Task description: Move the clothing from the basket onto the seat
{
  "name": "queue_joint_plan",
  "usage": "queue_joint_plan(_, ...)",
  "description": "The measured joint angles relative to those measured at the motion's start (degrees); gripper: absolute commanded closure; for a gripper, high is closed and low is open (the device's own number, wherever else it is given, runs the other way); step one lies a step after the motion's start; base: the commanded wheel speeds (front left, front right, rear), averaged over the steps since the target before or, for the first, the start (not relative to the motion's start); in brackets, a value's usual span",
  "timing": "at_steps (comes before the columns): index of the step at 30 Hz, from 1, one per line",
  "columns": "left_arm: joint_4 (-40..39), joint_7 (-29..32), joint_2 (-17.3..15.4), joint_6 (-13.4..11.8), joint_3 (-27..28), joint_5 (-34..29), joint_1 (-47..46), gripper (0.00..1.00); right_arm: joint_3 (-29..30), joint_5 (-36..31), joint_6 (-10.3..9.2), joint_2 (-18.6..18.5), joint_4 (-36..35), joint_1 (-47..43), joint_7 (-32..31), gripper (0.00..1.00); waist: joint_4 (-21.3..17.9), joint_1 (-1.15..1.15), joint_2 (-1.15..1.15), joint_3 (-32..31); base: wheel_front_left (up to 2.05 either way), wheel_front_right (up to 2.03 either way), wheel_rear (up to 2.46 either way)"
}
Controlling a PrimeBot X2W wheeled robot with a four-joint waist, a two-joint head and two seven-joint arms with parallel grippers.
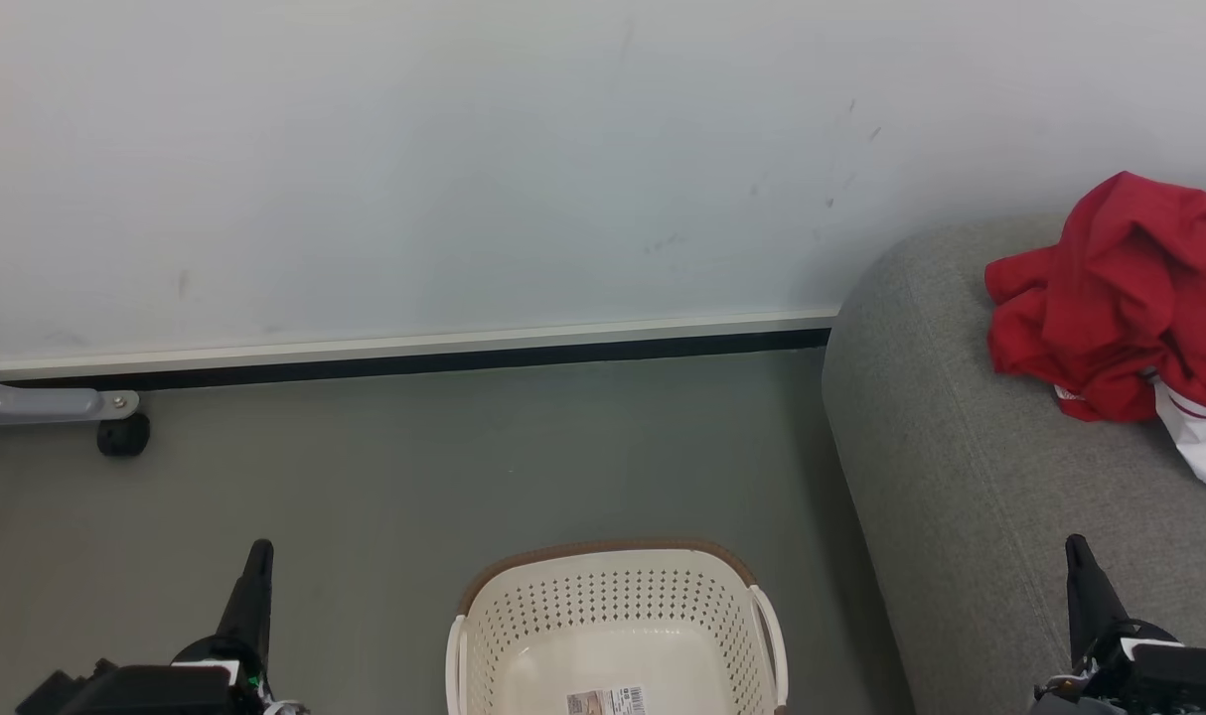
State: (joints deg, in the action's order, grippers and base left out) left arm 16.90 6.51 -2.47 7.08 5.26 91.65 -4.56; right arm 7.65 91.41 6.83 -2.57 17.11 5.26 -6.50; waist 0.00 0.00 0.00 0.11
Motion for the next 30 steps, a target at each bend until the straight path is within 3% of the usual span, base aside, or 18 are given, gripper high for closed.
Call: queue_joint_plan(30,0.04,0.00,0.01,0.00,-0.01,0.04,-0.01,1.00,0.00,0.01,0.07,0.02,0.01,0.01,0.00,1.00,0.00,0.00,0.00,-0.01,0.00,0.00,0.00)
